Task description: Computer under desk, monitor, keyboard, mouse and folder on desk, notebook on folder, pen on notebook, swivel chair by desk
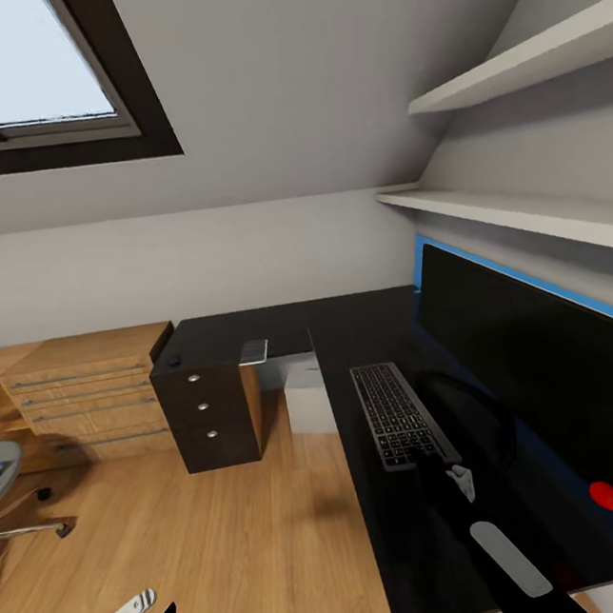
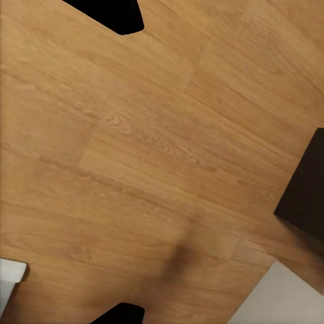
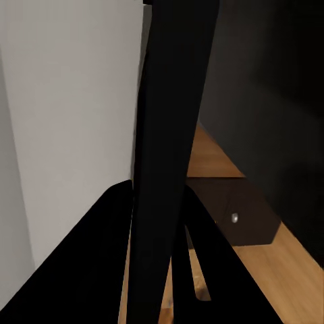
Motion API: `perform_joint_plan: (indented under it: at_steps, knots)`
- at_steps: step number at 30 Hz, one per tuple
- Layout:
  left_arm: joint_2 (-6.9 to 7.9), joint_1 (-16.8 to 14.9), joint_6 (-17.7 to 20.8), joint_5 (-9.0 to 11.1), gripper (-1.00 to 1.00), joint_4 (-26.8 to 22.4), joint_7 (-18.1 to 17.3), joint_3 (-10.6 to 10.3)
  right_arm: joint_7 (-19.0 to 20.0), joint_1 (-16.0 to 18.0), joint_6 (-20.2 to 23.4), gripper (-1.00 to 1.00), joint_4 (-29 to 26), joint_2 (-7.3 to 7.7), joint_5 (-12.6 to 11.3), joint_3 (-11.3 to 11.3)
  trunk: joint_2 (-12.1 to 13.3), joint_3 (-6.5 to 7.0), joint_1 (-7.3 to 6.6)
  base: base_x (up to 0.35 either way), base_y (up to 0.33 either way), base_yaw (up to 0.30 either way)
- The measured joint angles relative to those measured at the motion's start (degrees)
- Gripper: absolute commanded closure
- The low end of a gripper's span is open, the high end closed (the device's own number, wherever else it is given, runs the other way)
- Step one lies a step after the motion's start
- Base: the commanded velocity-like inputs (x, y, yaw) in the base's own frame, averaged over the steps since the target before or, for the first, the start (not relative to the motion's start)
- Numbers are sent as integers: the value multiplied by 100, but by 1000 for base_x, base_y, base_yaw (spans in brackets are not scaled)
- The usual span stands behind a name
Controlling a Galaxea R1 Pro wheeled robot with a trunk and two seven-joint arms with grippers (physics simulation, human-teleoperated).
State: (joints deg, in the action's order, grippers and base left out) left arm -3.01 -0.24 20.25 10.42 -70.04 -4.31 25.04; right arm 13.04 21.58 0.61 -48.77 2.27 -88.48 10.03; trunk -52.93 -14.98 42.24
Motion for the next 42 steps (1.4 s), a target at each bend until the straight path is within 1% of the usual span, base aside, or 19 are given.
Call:
perform_joint_plan:
  at_steps: [5, 9, 42]
  knots:
    - [0, 0, 0, 0, -100, 0, 0, 0, 0, 0, 0, 100, 37, -2, 0, -2, -201, -90, 110, 0, 0, 0]
    - [0, 0, 0, 0, -100, 0, 0, 0, 1, 0, 0, 100, 40, 4, 0, -1, -202, -90, 111, 0, 0, 0]
    - [0, 0, 0, -9, -100, -4, 0, 0, -4, 0, 8, 100, 42, 5, 0, -2, -1526, -683, 835, 0, 0, 0]
